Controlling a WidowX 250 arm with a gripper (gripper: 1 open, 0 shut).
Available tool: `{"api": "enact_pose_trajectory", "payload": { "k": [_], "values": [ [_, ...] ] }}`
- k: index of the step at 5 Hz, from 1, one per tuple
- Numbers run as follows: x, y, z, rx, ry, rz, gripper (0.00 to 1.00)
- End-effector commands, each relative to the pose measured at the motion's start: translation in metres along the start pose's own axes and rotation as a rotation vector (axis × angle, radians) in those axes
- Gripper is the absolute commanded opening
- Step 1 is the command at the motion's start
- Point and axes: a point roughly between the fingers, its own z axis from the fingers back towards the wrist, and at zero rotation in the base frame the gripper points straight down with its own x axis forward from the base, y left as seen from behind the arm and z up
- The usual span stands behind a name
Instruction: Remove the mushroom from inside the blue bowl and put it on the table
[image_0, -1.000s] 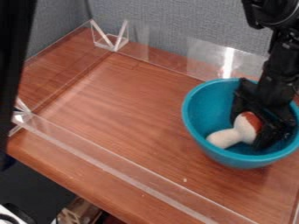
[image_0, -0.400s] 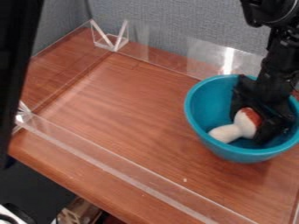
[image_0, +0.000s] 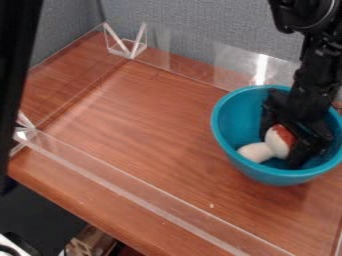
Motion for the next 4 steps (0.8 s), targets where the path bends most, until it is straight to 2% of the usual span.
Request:
{"api": "enact_pose_trajectory", "payload": {
  "k": [1, 4],
  "values": [
    [0.000, 0.007, 0.014, 0.011, -0.046, 0.024, 0.00],
    [-0.013, 0.013, 0.040, 0.036, -0.083, 0.037, 0.00]
  ]
}}
